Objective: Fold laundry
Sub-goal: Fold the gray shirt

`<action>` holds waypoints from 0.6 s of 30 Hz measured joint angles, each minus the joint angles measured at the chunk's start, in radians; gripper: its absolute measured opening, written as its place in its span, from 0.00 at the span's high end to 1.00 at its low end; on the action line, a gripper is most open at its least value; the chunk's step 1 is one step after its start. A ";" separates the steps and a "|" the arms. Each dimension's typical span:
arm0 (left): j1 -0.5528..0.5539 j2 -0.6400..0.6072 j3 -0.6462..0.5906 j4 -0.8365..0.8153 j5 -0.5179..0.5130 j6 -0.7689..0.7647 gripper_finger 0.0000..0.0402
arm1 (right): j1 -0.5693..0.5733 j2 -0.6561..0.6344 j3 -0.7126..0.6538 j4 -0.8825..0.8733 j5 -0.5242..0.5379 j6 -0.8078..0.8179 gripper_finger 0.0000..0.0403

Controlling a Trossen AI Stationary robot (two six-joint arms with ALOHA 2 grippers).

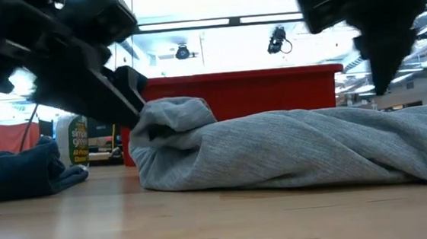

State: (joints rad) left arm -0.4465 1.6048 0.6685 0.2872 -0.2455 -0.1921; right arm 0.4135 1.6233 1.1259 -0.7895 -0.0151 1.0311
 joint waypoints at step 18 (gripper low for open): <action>0.013 -0.003 0.000 0.062 0.021 -0.054 1.00 | 0.266 -0.008 -0.073 0.047 0.126 0.388 0.64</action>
State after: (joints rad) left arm -0.4339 1.6019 0.6685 0.3489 -0.2241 -0.2459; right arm 0.6797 1.6157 1.0526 -0.7430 0.1109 1.4188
